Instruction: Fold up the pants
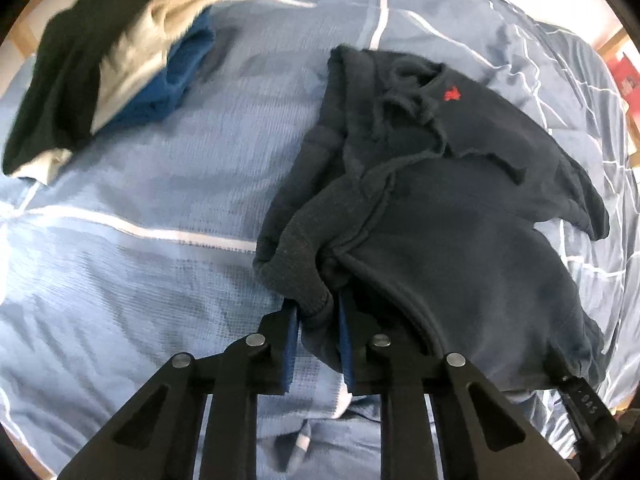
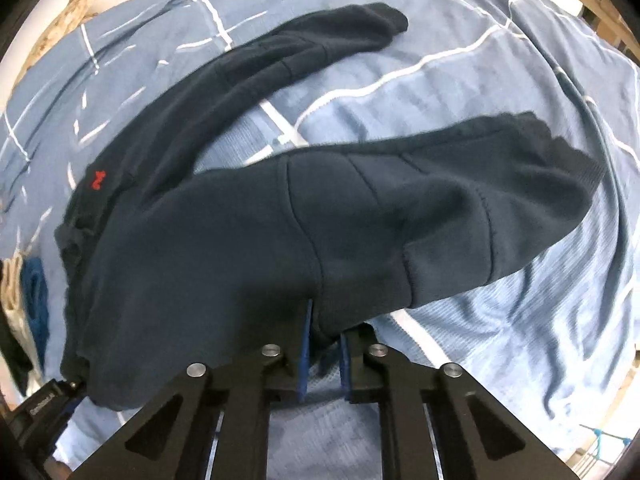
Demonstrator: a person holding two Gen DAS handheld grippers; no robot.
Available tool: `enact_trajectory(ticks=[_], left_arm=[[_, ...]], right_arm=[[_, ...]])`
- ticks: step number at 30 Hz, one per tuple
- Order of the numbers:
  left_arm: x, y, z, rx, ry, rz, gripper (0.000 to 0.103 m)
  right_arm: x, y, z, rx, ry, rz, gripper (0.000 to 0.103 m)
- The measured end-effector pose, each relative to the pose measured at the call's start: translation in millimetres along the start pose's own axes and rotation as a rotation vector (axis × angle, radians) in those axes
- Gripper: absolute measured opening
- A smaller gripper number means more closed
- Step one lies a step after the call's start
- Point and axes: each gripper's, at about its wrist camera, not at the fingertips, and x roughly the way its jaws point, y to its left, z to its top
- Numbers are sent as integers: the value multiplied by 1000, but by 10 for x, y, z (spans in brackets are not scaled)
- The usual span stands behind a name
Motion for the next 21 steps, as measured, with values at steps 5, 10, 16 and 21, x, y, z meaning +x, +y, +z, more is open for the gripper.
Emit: enact_trajectory(ticks=[5, 10, 16, 21], left_arm=[[-254, -117, 73, -14, -6, 26, 17], [-407, -318, 339, -40, -5, 58, 16], [-465, -560, 905, -82, -34, 101, 15], [-297, -622, 1388, -116, -31, 107, 15]], right_arm=[[-371, 44, 178, -38, -20, 17, 11], [-651, 158, 544, -116, -56, 51, 11], [-496, 476, 1276, -187, -73, 123, 10], [-209, 859, 1818, -279, -79, 174, 10]])
